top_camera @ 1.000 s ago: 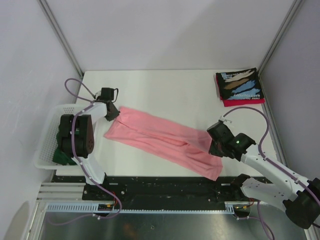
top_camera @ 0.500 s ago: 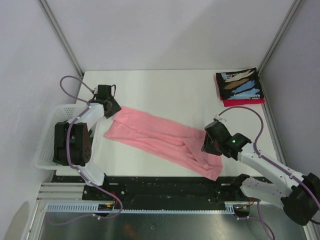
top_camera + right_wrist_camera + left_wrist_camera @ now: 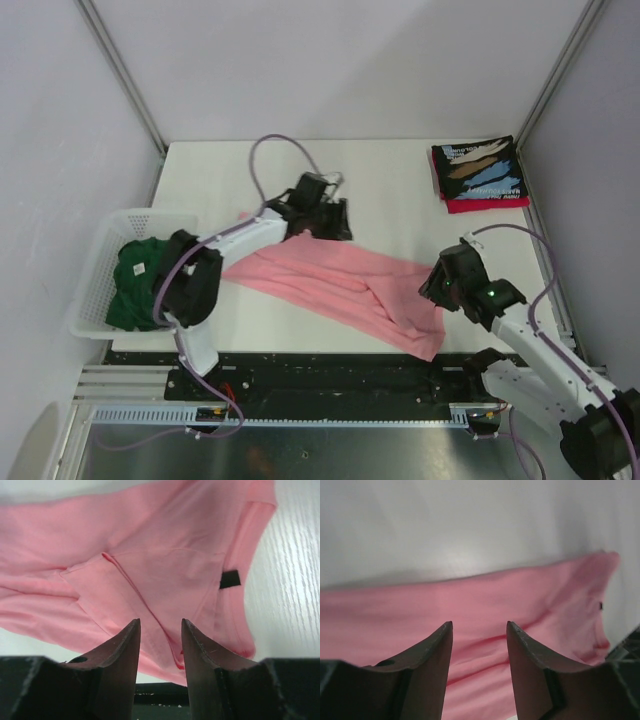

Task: Fold and stack the t-shirts
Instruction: Fold the other side of the tshirt into a rectangle

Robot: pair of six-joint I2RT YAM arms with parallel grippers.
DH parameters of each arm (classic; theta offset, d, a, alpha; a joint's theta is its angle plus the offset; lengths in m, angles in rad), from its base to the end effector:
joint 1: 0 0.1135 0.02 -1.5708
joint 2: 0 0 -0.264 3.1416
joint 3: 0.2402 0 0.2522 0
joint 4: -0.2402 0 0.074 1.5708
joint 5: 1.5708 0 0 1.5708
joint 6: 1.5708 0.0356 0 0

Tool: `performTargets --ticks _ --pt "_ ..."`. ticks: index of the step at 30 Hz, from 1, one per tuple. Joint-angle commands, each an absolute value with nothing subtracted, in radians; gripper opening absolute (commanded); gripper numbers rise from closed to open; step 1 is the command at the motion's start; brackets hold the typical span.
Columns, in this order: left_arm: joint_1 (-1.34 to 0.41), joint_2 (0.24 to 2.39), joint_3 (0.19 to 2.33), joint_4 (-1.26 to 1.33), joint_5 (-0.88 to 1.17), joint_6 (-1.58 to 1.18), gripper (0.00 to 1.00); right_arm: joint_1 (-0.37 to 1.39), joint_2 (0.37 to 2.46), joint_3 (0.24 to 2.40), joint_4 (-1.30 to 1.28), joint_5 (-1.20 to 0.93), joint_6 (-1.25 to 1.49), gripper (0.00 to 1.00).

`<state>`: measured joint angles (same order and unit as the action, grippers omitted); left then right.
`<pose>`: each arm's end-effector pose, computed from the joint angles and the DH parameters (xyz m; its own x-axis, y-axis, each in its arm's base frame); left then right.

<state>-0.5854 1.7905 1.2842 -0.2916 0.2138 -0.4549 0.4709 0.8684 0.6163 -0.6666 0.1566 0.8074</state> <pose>0.3266 -0.2256 0.2270 -0.8275 0.0334 -0.5605 0.3338 0.8319 -0.4432 0.1521 0.0712 0.2252 -0.7525 0.4177 -0.5091 0.2602 0.8988 0.3527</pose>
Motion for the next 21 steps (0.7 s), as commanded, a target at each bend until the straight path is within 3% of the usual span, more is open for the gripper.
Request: performTargets --ticks 1,9,21 --pt "-0.721 1.91 1.407 -0.262 0.32 -0.377 0.52 0.414 0.763 0.579 -0.712 0.119 0.858 0.43" --pt "-0.846 2.064 1.554 -0.263 0.393 -0.361 0.53 0.343 0.655 0.569 -0.8 0.099 0.843 0.44" --pt "-0.879 2.112 1.549 -0.264 0.398 -0.345 0.53 0.334 0.638 0.548 -0.801 0.077 0.838 0.44"
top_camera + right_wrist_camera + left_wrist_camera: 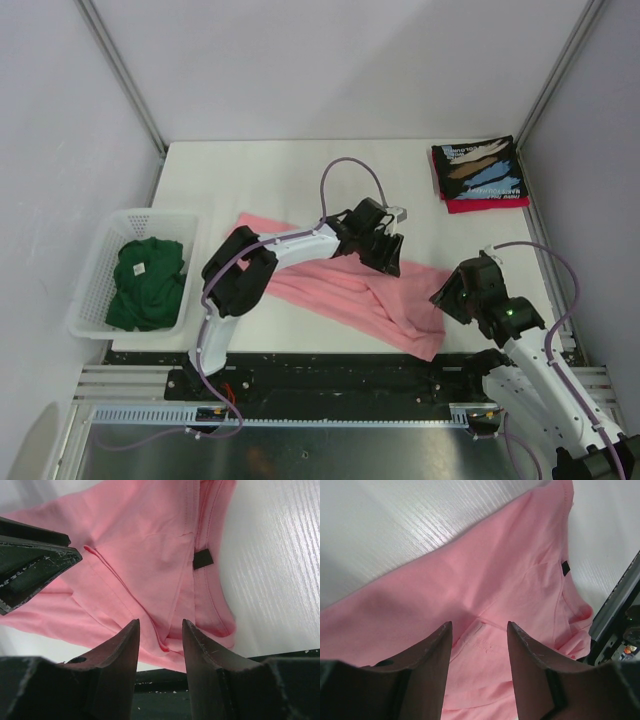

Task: Fold and stack the t-shirts
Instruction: Fold the other side of the tshirt into a rectangle

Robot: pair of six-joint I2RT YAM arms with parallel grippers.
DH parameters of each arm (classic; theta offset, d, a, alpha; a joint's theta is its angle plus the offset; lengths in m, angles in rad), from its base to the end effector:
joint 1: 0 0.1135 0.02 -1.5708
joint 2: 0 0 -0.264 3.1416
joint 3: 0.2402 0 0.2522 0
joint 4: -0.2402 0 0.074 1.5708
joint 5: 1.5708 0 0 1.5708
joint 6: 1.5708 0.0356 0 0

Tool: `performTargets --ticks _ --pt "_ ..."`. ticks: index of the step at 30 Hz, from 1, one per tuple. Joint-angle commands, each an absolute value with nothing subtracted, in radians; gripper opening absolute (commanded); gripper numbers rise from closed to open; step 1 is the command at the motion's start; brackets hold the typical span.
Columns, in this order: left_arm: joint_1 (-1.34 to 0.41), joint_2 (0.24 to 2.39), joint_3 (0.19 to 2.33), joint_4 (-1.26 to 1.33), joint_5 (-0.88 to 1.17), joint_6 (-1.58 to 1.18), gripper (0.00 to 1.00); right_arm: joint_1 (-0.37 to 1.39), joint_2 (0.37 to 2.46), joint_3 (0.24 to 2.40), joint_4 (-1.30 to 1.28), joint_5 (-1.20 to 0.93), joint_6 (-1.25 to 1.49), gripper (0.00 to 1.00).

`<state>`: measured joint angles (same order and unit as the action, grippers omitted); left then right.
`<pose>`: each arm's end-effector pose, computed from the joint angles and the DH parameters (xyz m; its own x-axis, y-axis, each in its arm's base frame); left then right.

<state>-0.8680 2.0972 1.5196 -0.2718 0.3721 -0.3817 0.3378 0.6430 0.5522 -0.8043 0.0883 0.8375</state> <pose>0.2883 -0.3604 0.1778 -0.7730 0.3757 -0.5112 0.6229 0.6022 -0.4994 0.1205 0.0390 0.2239 -0.6993 0.5388 -0.4697 0.3608 0.8334 0.4186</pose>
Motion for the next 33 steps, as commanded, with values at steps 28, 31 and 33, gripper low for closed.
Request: performTargets --ticks 28,31,33 --pt "-0.905 1.936 1.392 -0.256 0.22 -0.402 0.08 0.399 0.677 0.474 -0.741 0.013 0.841 0.44" --pt "-0.905 1.91 1.356 -0.245 0.205 -0.414 0.08 0.477 0.671 0.458 -0.742 0.026 0.885 0.44" --pt "-0.905 1.902 1.34 -0.238 0.201 -0.423 0.08 0.538 0.669 0.448 -0.74 0.044 0.922 0.44"
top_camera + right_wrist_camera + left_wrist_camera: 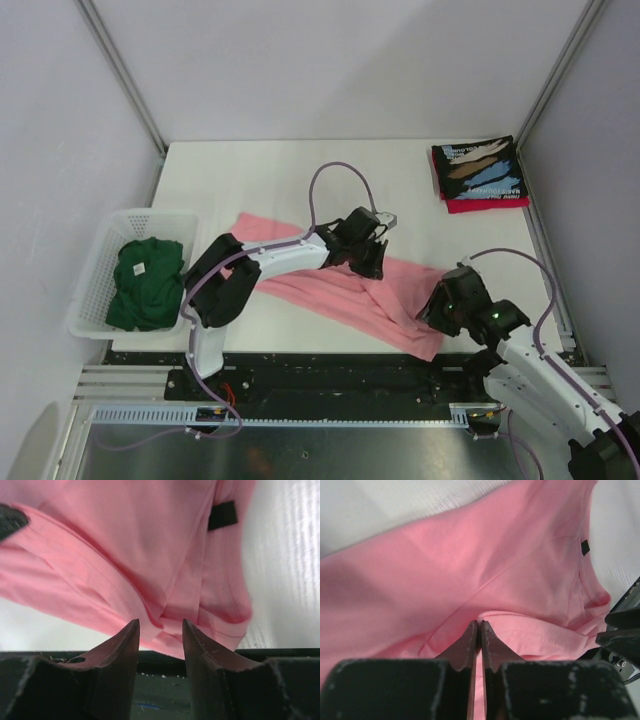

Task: Fold and stack the t-shirts
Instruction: Fold the other side of the tshirt into a rectangle

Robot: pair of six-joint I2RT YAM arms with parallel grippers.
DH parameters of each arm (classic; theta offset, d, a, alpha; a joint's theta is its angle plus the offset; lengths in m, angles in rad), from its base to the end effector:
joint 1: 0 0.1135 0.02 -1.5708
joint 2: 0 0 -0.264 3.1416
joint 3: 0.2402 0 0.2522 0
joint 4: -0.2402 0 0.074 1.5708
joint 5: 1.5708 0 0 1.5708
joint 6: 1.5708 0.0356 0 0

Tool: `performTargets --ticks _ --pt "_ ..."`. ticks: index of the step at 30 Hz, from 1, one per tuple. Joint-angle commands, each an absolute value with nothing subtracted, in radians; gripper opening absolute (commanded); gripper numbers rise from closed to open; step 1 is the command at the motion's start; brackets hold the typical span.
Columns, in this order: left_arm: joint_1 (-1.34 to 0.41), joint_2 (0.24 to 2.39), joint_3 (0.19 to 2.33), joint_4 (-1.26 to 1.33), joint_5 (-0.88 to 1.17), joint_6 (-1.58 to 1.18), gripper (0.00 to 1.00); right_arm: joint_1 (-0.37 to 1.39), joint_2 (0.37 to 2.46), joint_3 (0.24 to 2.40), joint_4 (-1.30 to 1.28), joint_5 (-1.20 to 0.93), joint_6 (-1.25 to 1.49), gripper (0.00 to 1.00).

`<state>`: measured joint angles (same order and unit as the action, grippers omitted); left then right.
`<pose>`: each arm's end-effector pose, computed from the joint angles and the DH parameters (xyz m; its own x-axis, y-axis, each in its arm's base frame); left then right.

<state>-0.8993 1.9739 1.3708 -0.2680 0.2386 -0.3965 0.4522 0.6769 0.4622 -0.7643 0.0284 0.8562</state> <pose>0.2605 -0.3413 0.1837 -0.7694 0.3650 -0.5242 0.6052 0.6790 -0.4155 0.1151 0.0548 0.1943 -0.8084 0.4468 -0.3834 0.2870 0.8677 0.4059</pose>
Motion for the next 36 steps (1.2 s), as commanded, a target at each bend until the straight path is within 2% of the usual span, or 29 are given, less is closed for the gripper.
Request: performTargets --ticks 1,8,24,29,36 --pt "-0.905 1.901 1.333 -0.235 0.202 -0.427 0.08 0.568 0.67 0.443 -0.738 0.056 0.942 0.44" --pt "-0.905 1.906 1.313 -0.223 0.209 -0.439 0.08 0.686 0.721 0.417 -0.694 0.116 1.016 0.44" --pt "-0.906 1.906 1.3 -0.222 0.22 -0.441 0.08 0.693 0.799 0.449 -0.641 0.161 0.993 0.41" --pt "-0.905 1.904 1.298 -0.221 0.223 -0.445 0.08 0.692 0.816 0.449 -0.624 0.148 0.99 0.34" --pt "-0.905 1.887 1.285 -0.222 0.21 -0.453 0.08 0.693 0.799 0.489 -0.645 0.141 0.977 0.12"
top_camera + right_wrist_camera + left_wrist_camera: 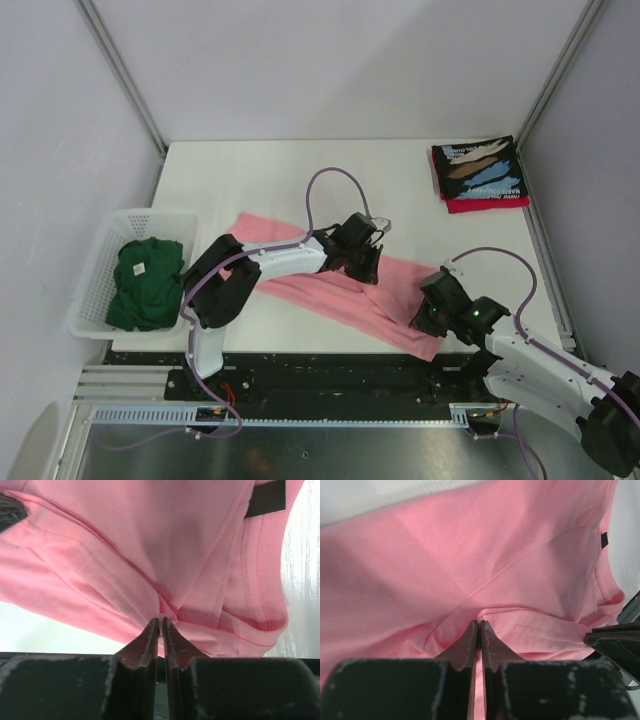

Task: Fold and stack the t-shirts
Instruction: Fold the other side of the tshirt into a rectangle

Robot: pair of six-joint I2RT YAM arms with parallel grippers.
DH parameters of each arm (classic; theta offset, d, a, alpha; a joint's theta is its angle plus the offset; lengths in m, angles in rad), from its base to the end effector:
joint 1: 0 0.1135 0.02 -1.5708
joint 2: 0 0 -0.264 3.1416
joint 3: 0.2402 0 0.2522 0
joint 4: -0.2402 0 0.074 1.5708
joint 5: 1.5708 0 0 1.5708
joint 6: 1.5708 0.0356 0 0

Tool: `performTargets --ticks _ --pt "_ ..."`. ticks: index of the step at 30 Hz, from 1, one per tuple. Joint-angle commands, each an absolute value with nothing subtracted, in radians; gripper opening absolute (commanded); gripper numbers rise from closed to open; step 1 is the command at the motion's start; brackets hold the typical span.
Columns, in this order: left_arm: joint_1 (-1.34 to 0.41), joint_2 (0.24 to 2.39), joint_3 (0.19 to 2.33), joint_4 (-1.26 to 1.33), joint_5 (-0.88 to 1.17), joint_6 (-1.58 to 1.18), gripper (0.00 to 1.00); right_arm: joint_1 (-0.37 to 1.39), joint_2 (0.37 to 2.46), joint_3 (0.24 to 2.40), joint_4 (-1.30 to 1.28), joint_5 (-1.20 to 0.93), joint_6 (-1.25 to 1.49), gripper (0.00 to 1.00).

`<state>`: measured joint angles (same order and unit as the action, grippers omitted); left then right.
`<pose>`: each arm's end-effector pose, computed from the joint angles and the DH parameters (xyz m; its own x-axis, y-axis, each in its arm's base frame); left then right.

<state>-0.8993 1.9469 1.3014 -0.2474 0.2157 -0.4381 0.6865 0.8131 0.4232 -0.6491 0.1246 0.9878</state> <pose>0.2534 -0.3312 0.1749 -0.7987 0.3390 -0.4972 0.5626 0.7139 -0.4170 0.1137 0.0875 0.1734 -0.8513 0.3733 -0.3686 0.2371 0.9006 0.3644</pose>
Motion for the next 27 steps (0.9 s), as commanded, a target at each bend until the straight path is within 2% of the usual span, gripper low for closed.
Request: performTargets --ticks 1,9,27 --pt "-0.905 1.883 1.281 -0.222 0.207 -0.454 0.08 0.694 0.797 0.499 -0.651 0.138 0.974 0.1" --pt "-0.906 1.812 1.218 -0.222 0.149 -0.502 0.08 0.722 0.753 0.564 -0.713 0.109 0.975 0.01" --pt "-0.905 1.684 1.071 -0.221 0.103 -0.569 0.08 0.953 0.807 0.647 -0.738 0.164 1.1 0.0"
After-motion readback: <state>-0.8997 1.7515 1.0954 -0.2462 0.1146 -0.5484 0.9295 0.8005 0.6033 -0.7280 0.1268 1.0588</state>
